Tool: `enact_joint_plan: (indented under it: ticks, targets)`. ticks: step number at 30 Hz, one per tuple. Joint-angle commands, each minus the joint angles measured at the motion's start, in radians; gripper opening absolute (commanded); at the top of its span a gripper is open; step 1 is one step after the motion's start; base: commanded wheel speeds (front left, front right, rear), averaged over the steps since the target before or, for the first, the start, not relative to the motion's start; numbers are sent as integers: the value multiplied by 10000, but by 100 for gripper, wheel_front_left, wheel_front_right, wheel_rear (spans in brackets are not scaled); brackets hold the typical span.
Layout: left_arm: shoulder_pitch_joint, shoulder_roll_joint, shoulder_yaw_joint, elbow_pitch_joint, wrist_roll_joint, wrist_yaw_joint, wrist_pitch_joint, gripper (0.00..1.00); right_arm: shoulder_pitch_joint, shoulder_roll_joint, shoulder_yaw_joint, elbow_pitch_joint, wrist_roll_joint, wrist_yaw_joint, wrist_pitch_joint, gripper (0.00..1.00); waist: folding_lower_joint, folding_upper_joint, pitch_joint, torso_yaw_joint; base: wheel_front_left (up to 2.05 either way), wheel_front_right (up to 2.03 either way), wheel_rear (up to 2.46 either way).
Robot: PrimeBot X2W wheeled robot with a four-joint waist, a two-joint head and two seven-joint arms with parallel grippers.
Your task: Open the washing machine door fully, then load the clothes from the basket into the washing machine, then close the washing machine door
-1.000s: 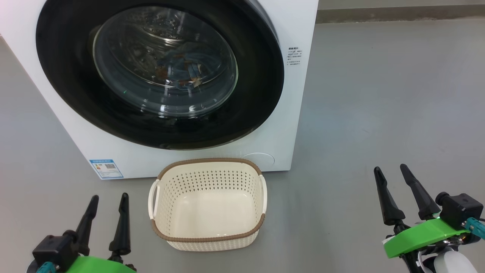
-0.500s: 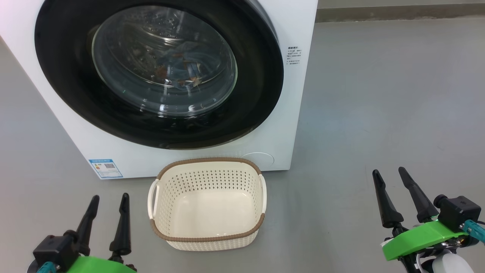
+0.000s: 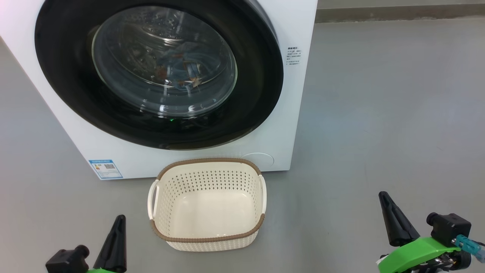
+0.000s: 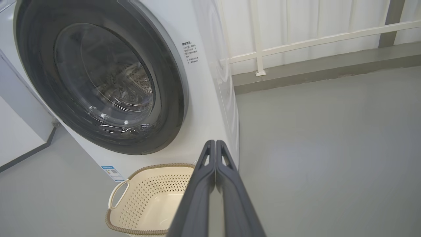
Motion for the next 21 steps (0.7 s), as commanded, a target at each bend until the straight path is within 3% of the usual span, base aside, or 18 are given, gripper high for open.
enact_joint_plan:
  ticks: [1,5,21]
  targets:
    - [-265,119,131,-221,-362,-1,99,0,-248,-42,-78,-268,399,-1,102,0,21,0,-15,-1,0,0,0]
    - [-294,103,189,-194,-756,-1,210,0,-248,-7,-120,-278,793,-2,217,0,0,0,2,-2,0,0,0]
    - [-408,37,422,-114,-2239,-3,638,0,-258,123,-284,-330,2283,-4,658,0,-1,0,4,-8,0,0,0]
